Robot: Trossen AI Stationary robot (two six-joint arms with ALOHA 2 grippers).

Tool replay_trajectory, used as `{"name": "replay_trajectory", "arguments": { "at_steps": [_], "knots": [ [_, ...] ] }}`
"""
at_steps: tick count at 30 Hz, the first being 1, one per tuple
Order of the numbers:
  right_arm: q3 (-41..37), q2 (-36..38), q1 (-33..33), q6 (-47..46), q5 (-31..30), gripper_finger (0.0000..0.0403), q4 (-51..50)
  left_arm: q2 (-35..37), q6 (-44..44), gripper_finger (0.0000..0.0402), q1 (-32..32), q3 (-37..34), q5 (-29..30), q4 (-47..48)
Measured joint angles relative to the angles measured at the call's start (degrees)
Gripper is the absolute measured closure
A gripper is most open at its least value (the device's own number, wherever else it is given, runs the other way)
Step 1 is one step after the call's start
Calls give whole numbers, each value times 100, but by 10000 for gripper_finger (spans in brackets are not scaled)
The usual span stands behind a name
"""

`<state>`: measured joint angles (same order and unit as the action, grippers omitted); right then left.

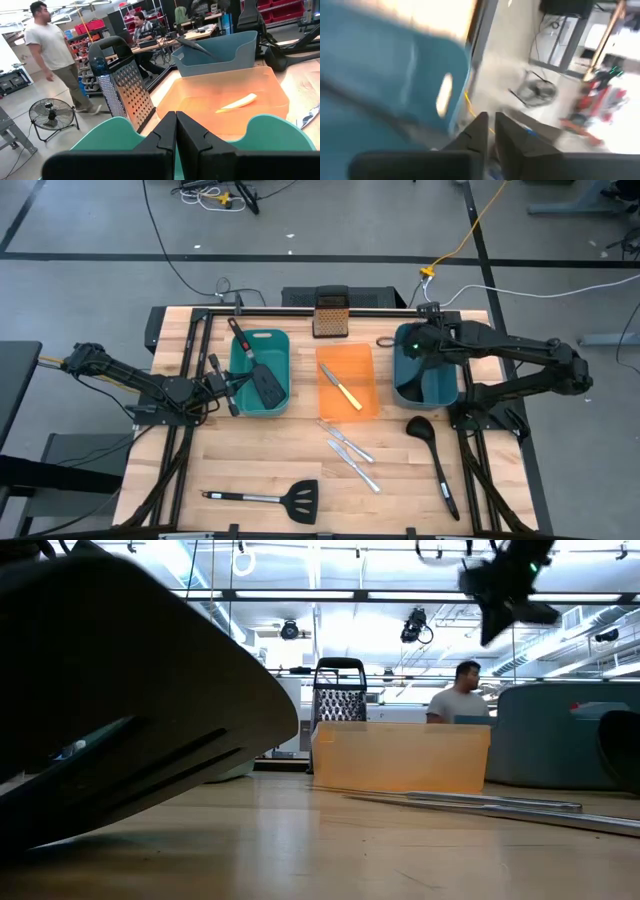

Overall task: Pick & Place Kitchen Items
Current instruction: Put the black spatula into the green bin

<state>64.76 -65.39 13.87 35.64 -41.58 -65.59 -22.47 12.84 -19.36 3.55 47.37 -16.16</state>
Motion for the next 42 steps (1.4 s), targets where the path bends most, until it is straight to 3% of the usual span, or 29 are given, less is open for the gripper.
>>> {"name": "replay_trajectory", "arguments": {
  "at_steps": [3, 8, 12, 14, 19, 22, 25, 30, 34, 38, 42],
  "knots": [
    [567, 64, -163, -787, 1243, 396, 518, -1, 2, 386, -1, 0, 0, 0],
    [1133, 636, -804, -1409, 2902, 398, 2678, 0, -10, 386, 0, 0, -2, -3],
    [1024, 1363, -1319, -2087, 3610, 398, 4097, -1, -39, 386, 1, 0, -46, -2],
    [816, 1820, -1609, -2544, 3573, 399, 4196, 1, -42, 386, 1, 0, -48, -8],
    [-478, 2822, -2507, -3621, 2727, 401, 4379, -1, -10, 386, 1, 0, -47, -53],
    [-1515, 3158, -2998, -3709, 1943, 401, 4937, 1, -3, 386, 1, 0, -47, -101],
    [-2419, 3789, -3324, -3528, 1842, 401, 5535, 1, -3, 386, 0, 0, -48, -124],
    [-3281, 5181, -3479, -3049, 2125, 402, 6012, -1, -11, 386, 1, 0, -48, -132],
    [-3605, 6061, -3472, -3256, 2207, 402, 5862, -1, -13, 386, 1, 0, -48, -137],
    [-4140, 6287, -3473, -3597, 2388, 402, 5803, -1, -13, 386, 1, 0, -47, -155],
    [-4928, 6264, -3473, -3691, 2624, 399, 6845, 1, -15, 386, 1, 0, -73, -177]
  ]
}}
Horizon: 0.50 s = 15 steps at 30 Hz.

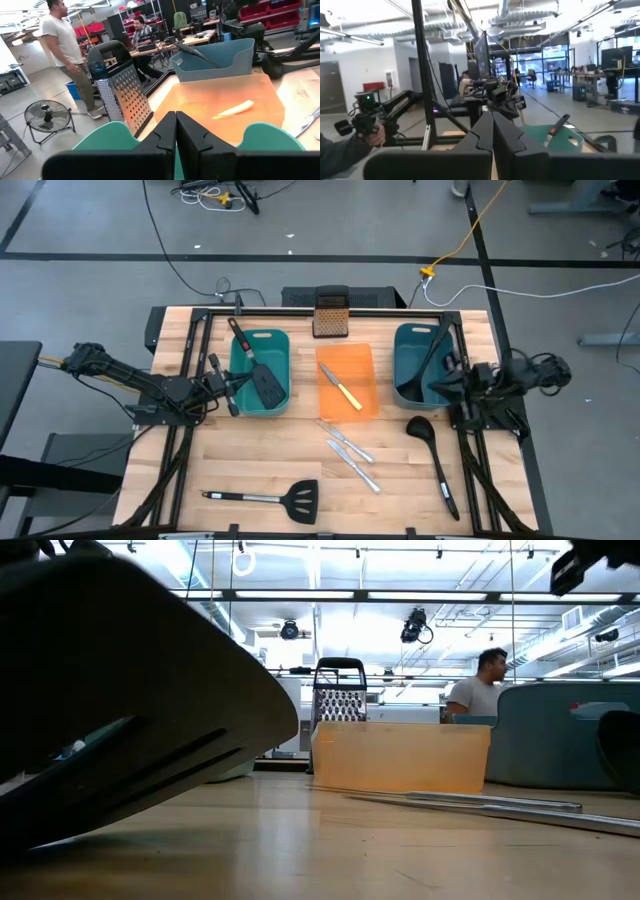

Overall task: Pick & Place Kitchen Items
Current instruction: Put the black spatula into the green bin

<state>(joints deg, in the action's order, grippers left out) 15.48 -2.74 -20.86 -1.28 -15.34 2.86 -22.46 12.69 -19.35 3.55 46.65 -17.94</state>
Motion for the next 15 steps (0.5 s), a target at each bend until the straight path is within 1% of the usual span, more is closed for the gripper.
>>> {"name": "replay_trajectory", "arguments": {
  "at_steps": [2, 4, 8, 11, 15],
  "knots": [
    [-343, 13, 6, 86, 94, 398, 525, 0, -2, 386, -2, 0, -102, -2],
    [-565, 61, 4, 200, 114, 398, 792, 0, -58, 386, 0, 0, -222, -4],
    [-857, 156, 7, 232, -68, 396, 909, -2, -150, 386, 0, 38, -412, 26],
    [-1048, 206, 7, 238, -7, 396, 1134, 0, -152, 386, 0, 89, -569, 19],
    [-1180, 210, 7, 262, -12, 395, 1145, 0, -212, 386, 0, 226, -605, 35]
  ]
}}
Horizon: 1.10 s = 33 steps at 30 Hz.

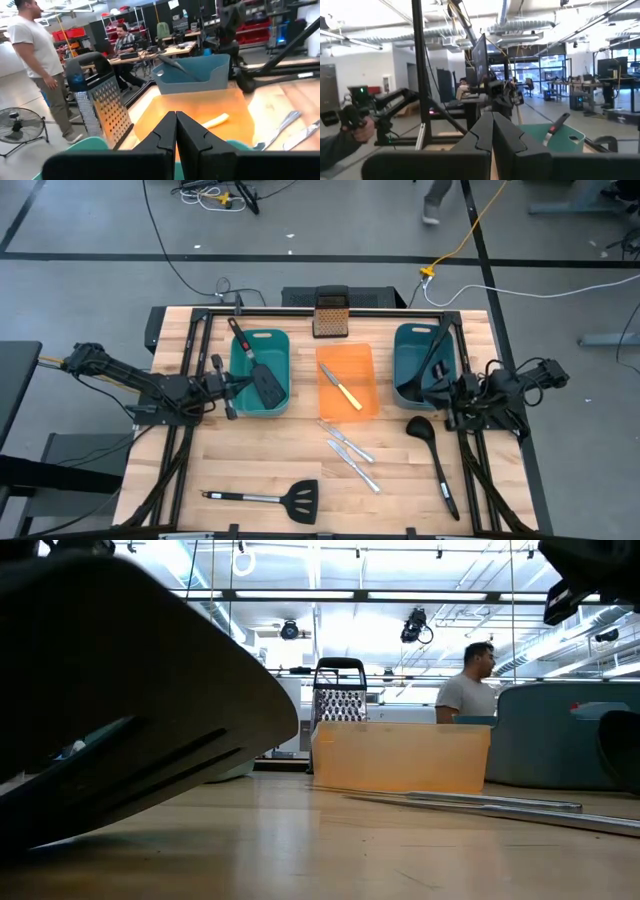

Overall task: Pick & Place Kitchen Items
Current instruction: Put the black spatula into the green bin

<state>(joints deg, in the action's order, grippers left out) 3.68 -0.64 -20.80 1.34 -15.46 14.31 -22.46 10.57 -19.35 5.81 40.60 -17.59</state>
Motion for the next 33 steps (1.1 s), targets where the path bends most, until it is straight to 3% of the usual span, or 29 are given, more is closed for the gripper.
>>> {"name": "replay_trajectory", "arguments": {
  "at_steps": [5, 11, 14, 19, 27, 31, 33],
  "knots": [
    [-190, 0, 0, -261, -159, 395, 235, 4, -35, 396, -4, 89, -357, 3],
    [-282, -2, 2, -240, -172, 394, 246, 2, -43, 393, 0, 142, -258, 35],
    [-282, 0, 2, -238, -164, 394, 289, -121, 28, 397, -113, 559, -349, 511],
    [-282, 0, 2, -240, -162, 394, 269, -1293, -195, 398, -663, 1717, -415, 1286],
    [-282, 0, -2, -527, -142, 394, 20, -3678, -2887, 382, -1663, 4300, -783, 5075],
    [-282, 0, -2, -546, -54, 394, -24, -4596, -4183, 351, -1961, 5242, -1198, 6141],
    [-282, 0, -2, -560, 57, 394, -26, -5025, -4662, 330, -2025, 5565, -1682, 6417]
  ]
}}
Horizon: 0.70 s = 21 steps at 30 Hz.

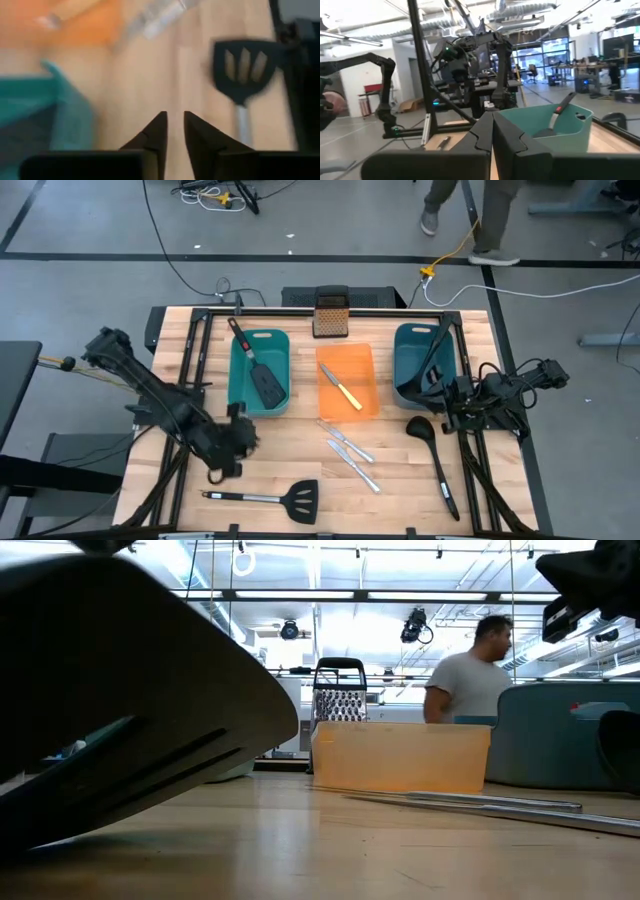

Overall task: Pick & Place Kitchen Items
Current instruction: Put the black spatula into the green bin

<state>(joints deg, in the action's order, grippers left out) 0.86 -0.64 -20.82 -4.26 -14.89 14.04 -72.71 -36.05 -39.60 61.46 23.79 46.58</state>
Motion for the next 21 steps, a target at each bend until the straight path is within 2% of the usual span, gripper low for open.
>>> {"name": "replay_trajectory", "arguments": {
  "at_steps": [3, 6, 11, 14, 21],
  "knots": [
    [1, 0, 0, -105, 98, 394, 1, -511, -385, 293, -115, 293, -753, 10],
    [2, 0, -4, -159, 100, 394, -3, -955, -694, 253, -357, 346, -1205, -40],
    [2, 0, -4, -168, 229, 394, -4, -1704, -1022, 196, -770, 288, -1490, -162],
    [2, 0, -4, -135, 339, 394, -4, -2023, -1155, 169, -904, 291, -1685, -703],
    [2, 0, -4, -174, 340, 394, 2, -2705, -1315, 132, -1022, 294, -1797, -1154]
  ]
}}
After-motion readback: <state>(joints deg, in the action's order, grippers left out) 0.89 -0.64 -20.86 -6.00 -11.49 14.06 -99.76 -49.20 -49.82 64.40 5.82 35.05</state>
